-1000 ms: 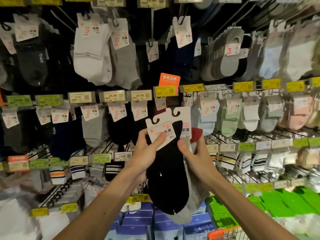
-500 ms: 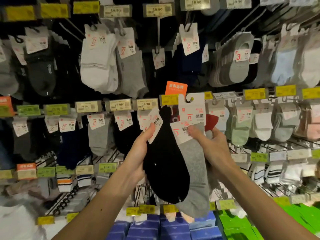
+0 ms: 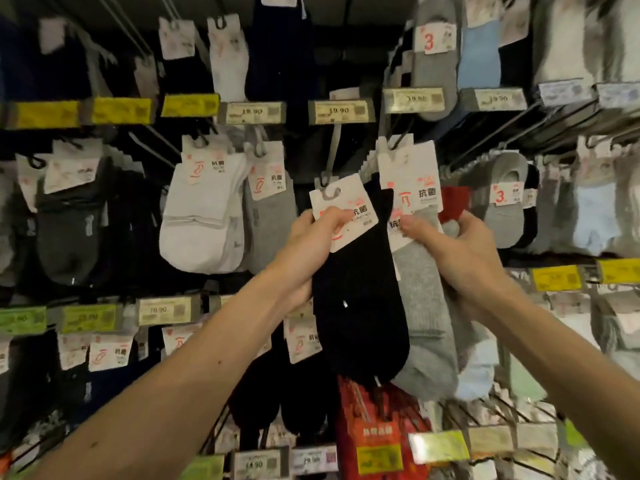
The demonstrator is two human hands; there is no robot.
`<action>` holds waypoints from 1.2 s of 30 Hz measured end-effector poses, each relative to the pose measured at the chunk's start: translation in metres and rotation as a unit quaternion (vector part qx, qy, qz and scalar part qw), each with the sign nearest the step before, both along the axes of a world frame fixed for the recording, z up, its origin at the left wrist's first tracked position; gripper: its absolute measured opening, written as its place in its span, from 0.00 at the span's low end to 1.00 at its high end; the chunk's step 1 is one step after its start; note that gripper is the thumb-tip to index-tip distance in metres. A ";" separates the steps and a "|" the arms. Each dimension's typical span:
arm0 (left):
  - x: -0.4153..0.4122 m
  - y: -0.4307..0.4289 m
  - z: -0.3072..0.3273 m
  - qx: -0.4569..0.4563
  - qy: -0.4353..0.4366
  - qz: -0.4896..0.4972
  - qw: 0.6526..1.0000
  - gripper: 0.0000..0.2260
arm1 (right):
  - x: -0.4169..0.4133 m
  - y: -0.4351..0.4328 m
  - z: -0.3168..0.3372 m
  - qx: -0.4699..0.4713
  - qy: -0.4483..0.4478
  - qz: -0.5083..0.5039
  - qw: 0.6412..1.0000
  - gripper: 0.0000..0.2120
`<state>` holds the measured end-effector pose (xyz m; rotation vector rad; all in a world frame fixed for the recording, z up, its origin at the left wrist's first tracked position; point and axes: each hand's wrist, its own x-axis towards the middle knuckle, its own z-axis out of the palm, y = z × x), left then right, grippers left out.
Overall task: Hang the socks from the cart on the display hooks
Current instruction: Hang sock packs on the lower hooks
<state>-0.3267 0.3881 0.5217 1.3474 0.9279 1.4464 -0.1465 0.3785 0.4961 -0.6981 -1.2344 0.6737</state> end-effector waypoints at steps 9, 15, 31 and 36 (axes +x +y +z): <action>-0.003 0.057 0.055 0.061 0.026 0.052 0.996 0.15 | 0.004 0.042 0.039 0.036 -0.002 -0.015 0.999 0.10; -0.006 0.080 0.081 0.199 0.145 0.121 0.962 0.26 | 0.023 0.057 0.052 0.038 -0.022 -0.024 0.999 0.12; 0.006 0.115 0.104 0.331 0.183 0.172 0.909 0.32 | 0.040 0.076 0.053 0.041 -0.020 -0.007 0.999 0.11; 0.013 0.115 0.107 0.322 0.178 0.236 0.899 0.33 | 0.041 0.081 0.051 0.036 -0.019 -0.001 0.999 0.11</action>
